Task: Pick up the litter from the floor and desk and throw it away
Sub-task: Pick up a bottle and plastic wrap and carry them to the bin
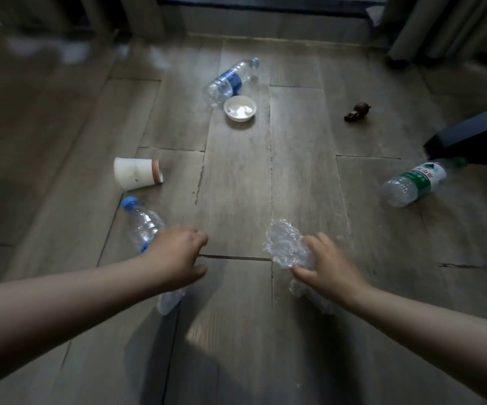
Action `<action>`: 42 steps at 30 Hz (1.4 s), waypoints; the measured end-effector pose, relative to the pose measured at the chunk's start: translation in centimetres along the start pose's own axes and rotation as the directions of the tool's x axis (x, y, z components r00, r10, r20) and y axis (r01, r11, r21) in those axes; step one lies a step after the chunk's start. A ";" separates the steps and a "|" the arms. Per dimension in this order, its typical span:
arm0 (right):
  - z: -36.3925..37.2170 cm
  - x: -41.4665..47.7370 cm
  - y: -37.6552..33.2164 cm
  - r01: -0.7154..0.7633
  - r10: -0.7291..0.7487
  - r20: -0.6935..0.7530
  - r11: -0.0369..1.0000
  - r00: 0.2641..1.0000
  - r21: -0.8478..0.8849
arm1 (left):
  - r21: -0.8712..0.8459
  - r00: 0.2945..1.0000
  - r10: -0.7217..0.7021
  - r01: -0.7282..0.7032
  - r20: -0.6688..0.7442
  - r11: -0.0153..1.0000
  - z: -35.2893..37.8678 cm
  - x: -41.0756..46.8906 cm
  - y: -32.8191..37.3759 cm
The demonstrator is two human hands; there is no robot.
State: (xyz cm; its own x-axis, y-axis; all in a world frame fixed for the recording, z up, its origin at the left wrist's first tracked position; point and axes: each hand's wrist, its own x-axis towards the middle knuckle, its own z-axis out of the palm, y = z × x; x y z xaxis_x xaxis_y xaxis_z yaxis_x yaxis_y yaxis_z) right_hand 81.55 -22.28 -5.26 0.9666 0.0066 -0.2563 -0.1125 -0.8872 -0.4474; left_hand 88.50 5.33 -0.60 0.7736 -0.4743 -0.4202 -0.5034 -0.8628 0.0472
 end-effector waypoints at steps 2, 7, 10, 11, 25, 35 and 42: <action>0.3 -0.4 -1.1 0.034 -0.034 0.011 0.999 0.999 0.005 | -0.022 0.996 -0.083 0.082 -0.025 0.996 0.0 -0.8 -1.0; 0.7 -0.5 -3.0 0.087 -0.087 0.020 0.996 0.996 -0.010 | -0.093 0.981 -0.188 0.183 -0.043 0.979 0.4 -1.9 -2.6; 0.6 -0.4 -3.6 0.100 -0.100 0.011 0.995 0.995 -0.011 | -0.143 0.963 -0.269 0.265 -0.011 0.954 0.6 -2.1 -3.4; 0.5 -0.4 -3.8 0.103 -0.103 0.010 0.995 0.995 -0.008 | -0.160 0.957 -0.290 0.287 0.005 0.944 0.7 -2.1 -3.7; -0.3 -1.3 -4.5 0.063 -0.061 0.040 0.996 0.997 -0.061 | -0.525 0.889 -0.445 0.429 0.105 0.735 2.9 -2.3 -6.0; -0.7 -1.0 -5.0 0.039 -0.039 0.015 0.999 0.999 0.020 | -0.680 0.902 -0.428 0.282 -0.053 0.677 2.9 -2.9 -5.1; -0.5 -1.3 -4.5 0.005 -0.006 0.017 0.998 1.000 0.056 | -0.695 0.937 -0.336 0.178 -0.098 0.697 2.8 -3.1 -3.9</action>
State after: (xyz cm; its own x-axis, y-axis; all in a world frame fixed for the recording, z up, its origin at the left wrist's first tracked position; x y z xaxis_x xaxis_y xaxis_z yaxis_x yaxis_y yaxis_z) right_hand 80.89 -18.57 -2.48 0.9633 0.0200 -0.2676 -0.1200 -0.8599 -0.4962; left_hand 86.95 10.62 -2.05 0.9316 -0.1712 -0.3208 0.0543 -0.8069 0.5882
